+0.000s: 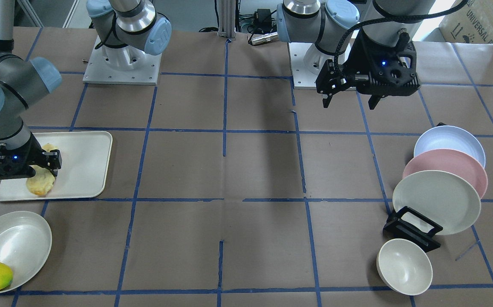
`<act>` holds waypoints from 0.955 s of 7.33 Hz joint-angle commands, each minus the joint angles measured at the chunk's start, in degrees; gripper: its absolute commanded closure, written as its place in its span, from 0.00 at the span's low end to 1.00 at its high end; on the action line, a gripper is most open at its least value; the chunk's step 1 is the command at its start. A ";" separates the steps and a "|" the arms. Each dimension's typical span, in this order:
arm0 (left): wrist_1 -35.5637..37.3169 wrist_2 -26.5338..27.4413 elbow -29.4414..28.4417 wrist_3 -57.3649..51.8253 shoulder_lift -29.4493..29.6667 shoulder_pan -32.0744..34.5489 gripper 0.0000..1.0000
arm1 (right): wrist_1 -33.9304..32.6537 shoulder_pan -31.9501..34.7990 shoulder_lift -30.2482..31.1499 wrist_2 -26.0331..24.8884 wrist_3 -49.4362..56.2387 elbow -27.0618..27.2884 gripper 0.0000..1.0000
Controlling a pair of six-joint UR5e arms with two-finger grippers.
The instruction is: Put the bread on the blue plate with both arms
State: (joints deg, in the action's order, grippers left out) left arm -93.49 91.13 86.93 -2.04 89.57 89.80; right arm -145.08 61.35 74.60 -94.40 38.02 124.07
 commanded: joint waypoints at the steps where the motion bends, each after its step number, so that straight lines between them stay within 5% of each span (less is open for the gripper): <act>1: -2.82 0.10 1.64 -1.37 -0.62 -0.15 0.00 | 11.38 0.69 2.63 -2.44 -10.84 -2.84 0.91; 3: -2.32 0.19 0.36 -3.67 1.12 -0.15 0.00 | 29.24 0.87 3.71 -2.02 -13.58 -13.53 0.91; 7: -1.61 0.28 0.70 -3.85 -0.18 -0.15 0.00 | 52.83 8.65 4.32 -1.06 -24.41 -35.42 0.90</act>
State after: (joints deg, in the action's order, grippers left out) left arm -94.81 91.35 88.15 -5.78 90.08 89.69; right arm -99.75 65.63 78.73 -96.13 20.31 96.13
